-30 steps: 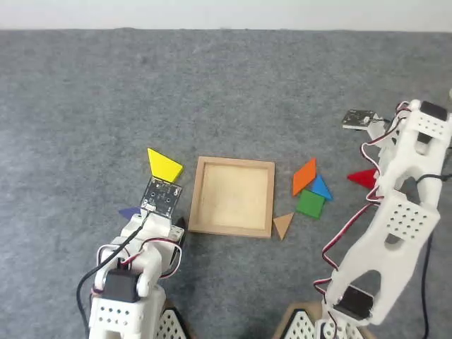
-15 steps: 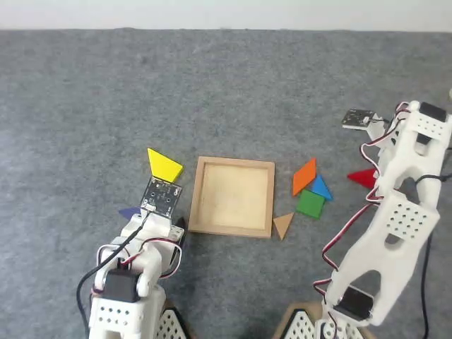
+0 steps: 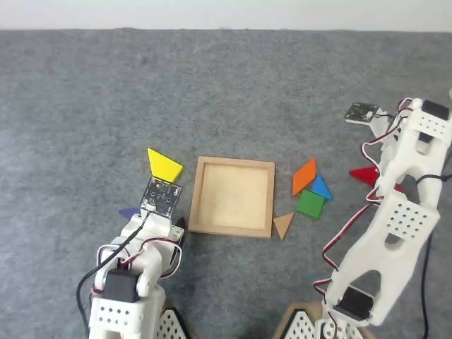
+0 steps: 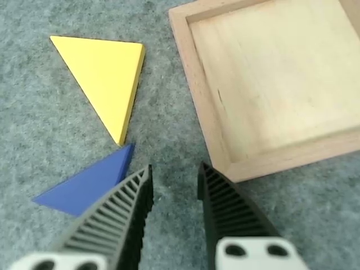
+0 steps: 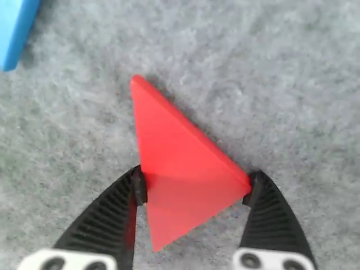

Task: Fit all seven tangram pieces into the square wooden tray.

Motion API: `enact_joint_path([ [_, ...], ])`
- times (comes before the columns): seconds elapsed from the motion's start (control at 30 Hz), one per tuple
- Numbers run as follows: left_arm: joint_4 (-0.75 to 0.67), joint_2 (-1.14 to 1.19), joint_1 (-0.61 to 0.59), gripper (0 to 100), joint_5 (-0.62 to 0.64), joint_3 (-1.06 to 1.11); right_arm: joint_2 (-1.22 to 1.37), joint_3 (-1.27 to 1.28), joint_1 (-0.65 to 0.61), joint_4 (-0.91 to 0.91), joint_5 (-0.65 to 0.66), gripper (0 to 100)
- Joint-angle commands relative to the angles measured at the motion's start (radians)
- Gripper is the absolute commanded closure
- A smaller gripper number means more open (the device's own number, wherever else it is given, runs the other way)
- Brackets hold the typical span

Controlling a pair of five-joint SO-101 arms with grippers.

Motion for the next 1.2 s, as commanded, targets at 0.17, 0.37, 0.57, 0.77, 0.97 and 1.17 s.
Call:
enact_joint_path([
  [0.17, 0.0, -0.02, 0.0, 86, -0.011, -0.007, -0.09, 0.014, -0.016, 0.07, -0.046, 89.0],
  [0.37, 0.0, -0.02, 0.0, 86, -0.011, -0.007, -0.185, 0.014, -0.018, 0.07, -0.1, 89.0],
  [0.57, 0.0, -0.02, 0.0, 86, -0.011, -0.007, -0.257, 0.014, -0.033, 0.124, -0.118, 89.0],
  [0.77, -0.002, -0.02, -0.006, 86, -0.012, -0.007, -0.338, 0.014, -0.131, 0.133, -0.255, 89.0],
  [0.97, -0.049, -0.02, -0.152, 86, -0.014, -0.007, -0.426, 0.014, -0.357, 0.134, -0.479, 89.0],
  [1.17, -0.164, -0.02, -0.371, 86, -0.008, -0.007, -0.458, 0.014, -0.599, 0.154, -0.718, 89.0],
])
